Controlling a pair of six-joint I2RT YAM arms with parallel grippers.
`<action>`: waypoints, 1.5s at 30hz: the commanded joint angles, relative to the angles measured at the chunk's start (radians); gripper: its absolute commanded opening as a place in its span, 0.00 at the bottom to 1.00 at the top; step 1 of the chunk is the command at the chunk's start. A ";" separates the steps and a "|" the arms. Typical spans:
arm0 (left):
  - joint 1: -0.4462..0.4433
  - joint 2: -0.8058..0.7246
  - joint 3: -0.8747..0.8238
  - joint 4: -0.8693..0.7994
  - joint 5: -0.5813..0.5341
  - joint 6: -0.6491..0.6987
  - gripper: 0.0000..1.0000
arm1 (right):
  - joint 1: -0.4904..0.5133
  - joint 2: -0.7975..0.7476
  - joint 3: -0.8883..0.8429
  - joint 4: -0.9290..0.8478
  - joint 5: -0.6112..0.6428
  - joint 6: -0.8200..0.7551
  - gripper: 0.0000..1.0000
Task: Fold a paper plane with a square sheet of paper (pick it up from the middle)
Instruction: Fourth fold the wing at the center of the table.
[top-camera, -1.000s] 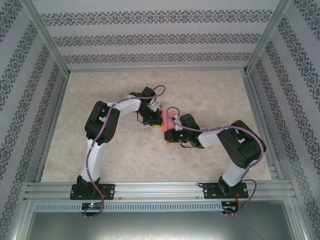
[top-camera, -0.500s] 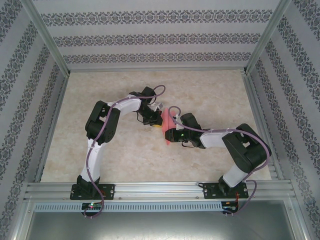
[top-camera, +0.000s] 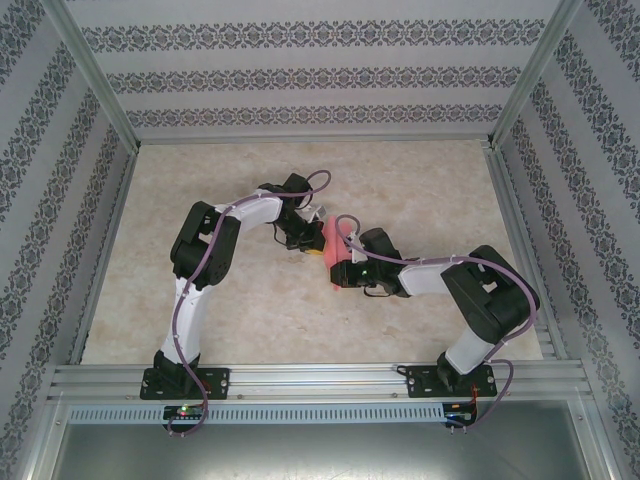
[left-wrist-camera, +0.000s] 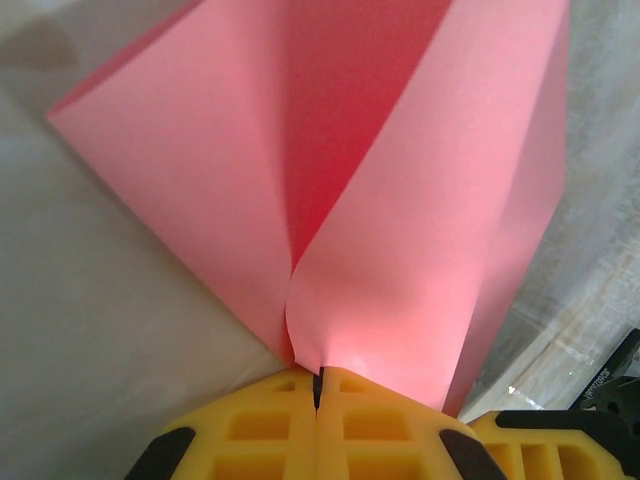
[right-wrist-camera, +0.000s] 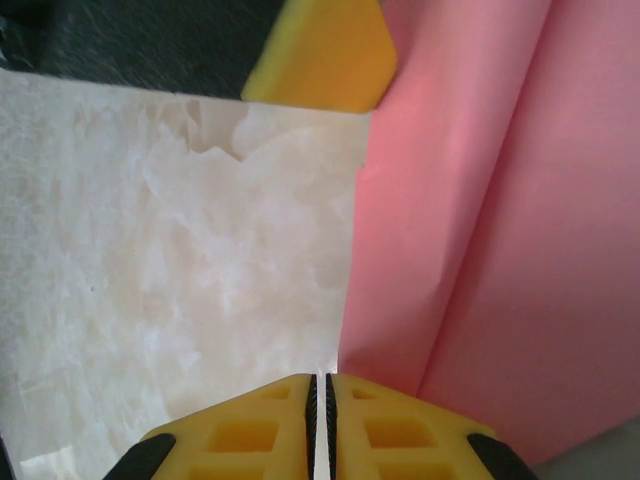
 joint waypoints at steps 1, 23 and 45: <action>-0.007 0.110 -0.029 -0.025 -0.126 0.030 0.00 | 0.015 0.009 0.017 -0.076 0.015 -0.052 0.14; -0.005 0.117 -0.015 -0.038 -0.134 0.032 0.00 | 0.041 0.025 -0.016 -0.118 0.048 -0.056 0.14; -0.004 -0.006 0.090 -0.093 -0.068 0.008 0.14 | 0.056 0.067 0.000 -0.210 0.109 -0.100 0.12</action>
